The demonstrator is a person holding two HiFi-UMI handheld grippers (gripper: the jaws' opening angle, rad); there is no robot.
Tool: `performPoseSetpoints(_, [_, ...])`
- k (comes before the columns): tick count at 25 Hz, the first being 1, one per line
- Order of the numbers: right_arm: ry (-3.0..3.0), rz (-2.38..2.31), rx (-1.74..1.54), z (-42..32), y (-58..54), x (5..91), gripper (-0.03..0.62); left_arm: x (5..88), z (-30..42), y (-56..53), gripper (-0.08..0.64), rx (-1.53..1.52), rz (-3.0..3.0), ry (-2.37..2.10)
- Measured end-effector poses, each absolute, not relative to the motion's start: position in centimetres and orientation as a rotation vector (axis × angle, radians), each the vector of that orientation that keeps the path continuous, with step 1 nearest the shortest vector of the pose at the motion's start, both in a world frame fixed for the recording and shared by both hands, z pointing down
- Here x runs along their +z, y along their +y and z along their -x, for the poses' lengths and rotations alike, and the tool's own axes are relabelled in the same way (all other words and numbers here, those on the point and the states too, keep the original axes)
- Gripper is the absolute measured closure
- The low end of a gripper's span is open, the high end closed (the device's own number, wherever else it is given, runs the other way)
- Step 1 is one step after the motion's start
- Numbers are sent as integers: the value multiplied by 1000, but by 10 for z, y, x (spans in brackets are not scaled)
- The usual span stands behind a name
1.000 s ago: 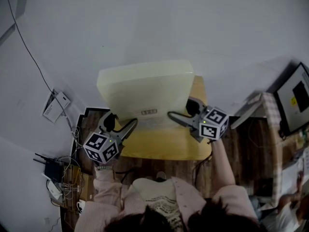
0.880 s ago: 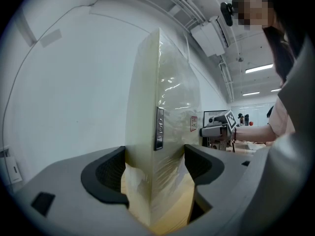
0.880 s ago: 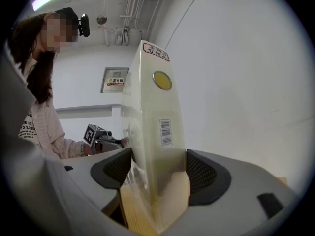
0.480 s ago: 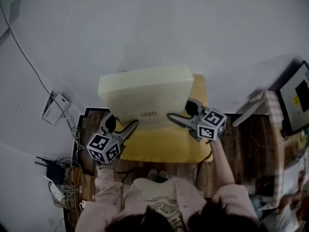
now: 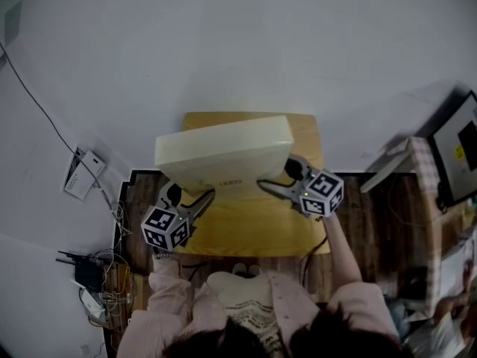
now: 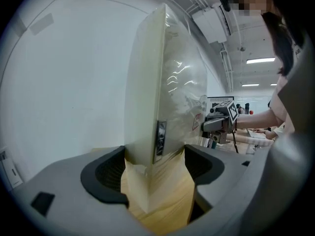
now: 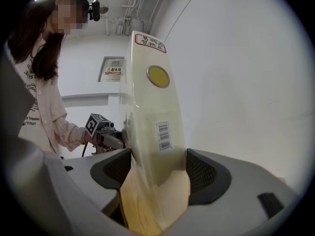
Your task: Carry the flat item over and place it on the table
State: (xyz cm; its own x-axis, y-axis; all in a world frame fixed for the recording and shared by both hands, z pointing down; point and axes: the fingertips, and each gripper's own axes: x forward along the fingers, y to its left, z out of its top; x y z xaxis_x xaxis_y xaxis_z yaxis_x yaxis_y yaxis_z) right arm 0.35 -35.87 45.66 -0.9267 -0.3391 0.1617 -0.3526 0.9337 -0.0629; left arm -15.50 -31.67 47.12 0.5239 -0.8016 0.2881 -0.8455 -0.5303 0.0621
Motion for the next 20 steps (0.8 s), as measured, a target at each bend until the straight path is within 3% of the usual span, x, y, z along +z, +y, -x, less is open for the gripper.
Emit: performPoseSetpoints(20, [-2916, -568, 284, -1, -387, 521, 244, 533, 159, -345, 179, 339, -2492, -1340])
